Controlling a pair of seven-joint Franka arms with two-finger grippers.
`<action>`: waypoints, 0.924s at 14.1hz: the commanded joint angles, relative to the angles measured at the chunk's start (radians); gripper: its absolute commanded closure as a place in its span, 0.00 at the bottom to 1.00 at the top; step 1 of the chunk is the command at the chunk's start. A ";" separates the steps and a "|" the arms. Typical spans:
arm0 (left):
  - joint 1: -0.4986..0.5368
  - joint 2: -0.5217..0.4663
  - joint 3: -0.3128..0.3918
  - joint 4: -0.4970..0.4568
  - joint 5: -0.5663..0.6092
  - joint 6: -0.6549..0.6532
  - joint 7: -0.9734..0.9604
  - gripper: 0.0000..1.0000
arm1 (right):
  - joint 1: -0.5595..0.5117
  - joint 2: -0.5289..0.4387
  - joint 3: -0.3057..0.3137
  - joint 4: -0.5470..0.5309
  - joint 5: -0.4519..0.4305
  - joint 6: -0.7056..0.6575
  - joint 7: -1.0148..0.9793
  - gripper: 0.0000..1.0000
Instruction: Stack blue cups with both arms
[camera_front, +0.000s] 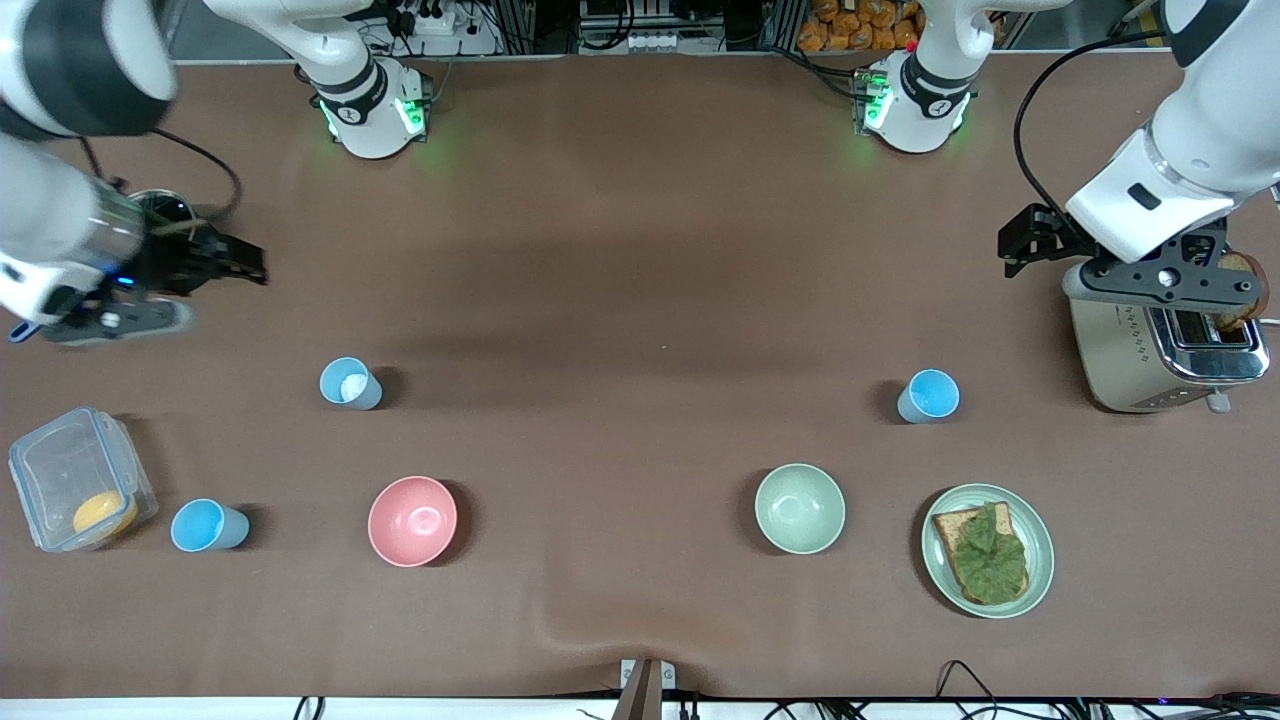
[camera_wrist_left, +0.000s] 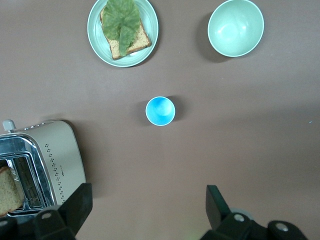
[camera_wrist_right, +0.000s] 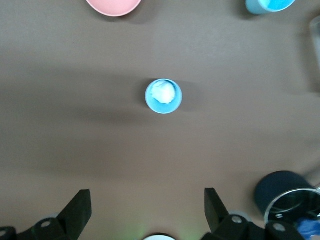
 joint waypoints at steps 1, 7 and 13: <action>-0.013 0.021 0.001 0.008 0.022 -0.007 0.026 0.00 | 0.057 0.041 -0.004 -0.027 -0.020 0.074 0.100 0.00; -0.055 0.081 -0.002 0.003 0.058 -0.013 -0.014 0.00 | 0.108 0.080 -0.005 -0.277 -0.063 0.471 0.253 0.00; 0.092 0.234 0.001 0.003 -0.062 -0.024 -0.020 0.00 | 0.106 0.174 -0.008 -0.402 -0.134 0.715 0.295 0.00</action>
